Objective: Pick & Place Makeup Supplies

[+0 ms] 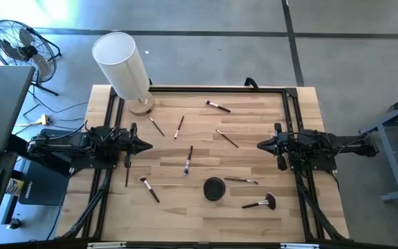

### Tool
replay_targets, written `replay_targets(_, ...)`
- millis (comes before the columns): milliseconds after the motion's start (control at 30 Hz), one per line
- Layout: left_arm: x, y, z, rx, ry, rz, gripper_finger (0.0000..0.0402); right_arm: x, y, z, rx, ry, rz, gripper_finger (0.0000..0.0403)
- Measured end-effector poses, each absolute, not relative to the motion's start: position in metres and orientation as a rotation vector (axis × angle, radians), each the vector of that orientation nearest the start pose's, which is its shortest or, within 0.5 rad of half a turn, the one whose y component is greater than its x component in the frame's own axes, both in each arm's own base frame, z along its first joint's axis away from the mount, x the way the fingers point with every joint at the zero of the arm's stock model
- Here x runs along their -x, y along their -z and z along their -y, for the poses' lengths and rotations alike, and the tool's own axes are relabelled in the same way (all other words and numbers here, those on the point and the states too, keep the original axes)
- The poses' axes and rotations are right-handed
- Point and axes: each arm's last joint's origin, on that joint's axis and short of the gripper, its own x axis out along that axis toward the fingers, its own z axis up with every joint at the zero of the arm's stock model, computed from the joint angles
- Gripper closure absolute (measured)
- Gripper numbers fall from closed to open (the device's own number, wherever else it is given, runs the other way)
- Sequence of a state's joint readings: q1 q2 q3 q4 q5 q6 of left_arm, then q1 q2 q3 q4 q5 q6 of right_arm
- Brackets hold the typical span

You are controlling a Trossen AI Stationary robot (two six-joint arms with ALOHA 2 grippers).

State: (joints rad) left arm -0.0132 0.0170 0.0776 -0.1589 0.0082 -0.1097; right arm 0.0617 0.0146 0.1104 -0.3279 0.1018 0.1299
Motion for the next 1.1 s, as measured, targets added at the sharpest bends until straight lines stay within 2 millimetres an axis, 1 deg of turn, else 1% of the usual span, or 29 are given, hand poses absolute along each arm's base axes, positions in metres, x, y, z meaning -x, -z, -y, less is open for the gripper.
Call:
replay_targets(300,-0.093,-0.173,0.001,0.109,0.016,-0.098,0.0401,-0.088,-0.168,-0.002,-0.110,0.055,-0.228,0.0395)
replay_targets(500,-0.094,-0.176,-0.001,0.106,-0.059,-0.055,0.0401,-0.088,-0.168,-0.003,-0.111,0.055,-0.228,0.0395)
replay_targets(600,-0.094,-0.179,0.001,0.046,-0.018,-0.058,0.0401,-0.088,-0.168,-0.002,-0.111,0.055,-0.228,0.0398)
replay_targets(700,-0.098,-0.189,0.002,-0.049,-0.072,-0.097,0.0401,-0.088,-0.168,-0.003,-0.111,0.055,-0.228,0.0398)
replay_targets(767,-0.103,-0.201,0.003,-0.108,-0.120,-0.127,0.0401,-0.088,-0.168,-0.003,-0.110,0.055,-0.228,0.0398)
replay_targets(933,-0.124,-0.228,0.010,-0.174,-0.197,-0.261,0.0401,-0.088,-0.168,-0.002,-0.110,0.055,-0.228,0.0397)
replay_targets(1000,-0.133,-0.237,0.013,-0.175,-0.230,-0.321,0.0401,-0.088,-0.168,-0.003,-0.111,0.055,-0.228,0.0398)
replay_targets(1100,-0.147,-0.247,0.015,-0.104,-0.308,-0.392,0.0401,-0.088,-0.168,-0.003,-0.111,0.055,-0.228,0.0400)
